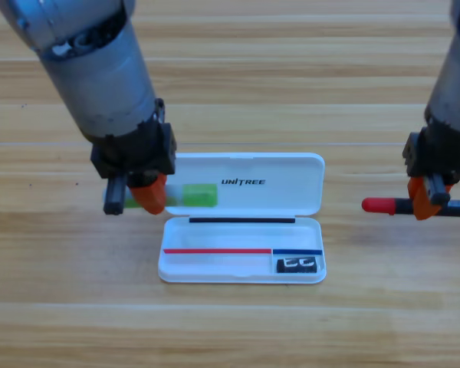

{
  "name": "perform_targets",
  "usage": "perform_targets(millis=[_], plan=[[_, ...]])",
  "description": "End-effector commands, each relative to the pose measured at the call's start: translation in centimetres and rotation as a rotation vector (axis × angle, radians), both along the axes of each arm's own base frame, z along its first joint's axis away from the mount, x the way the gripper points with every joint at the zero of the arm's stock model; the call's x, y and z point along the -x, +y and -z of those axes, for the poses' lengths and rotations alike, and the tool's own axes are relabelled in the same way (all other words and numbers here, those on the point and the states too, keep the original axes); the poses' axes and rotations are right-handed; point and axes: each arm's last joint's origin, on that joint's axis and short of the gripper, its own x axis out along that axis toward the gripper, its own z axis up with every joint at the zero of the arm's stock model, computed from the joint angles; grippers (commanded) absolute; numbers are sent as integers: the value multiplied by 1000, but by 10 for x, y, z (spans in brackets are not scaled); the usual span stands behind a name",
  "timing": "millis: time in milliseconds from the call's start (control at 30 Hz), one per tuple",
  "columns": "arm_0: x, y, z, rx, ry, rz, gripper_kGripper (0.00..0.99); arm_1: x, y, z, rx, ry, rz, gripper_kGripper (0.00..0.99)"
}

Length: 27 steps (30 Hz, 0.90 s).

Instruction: Clean up eraser and pencils

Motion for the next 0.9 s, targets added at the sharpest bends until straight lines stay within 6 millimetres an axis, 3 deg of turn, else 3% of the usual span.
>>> perform_targets(millis=[33,467,900], plan=[[-7,-24,34,-33,46,18,0,14,-16,-14,-40,25,8,0],[-12,-49,71,-54,70,38,0,16,-15,-9,-59,61,-17,0],[-12,-63,91,-61,88,49,0,10,-11,-4,-55,69,-20,0]])
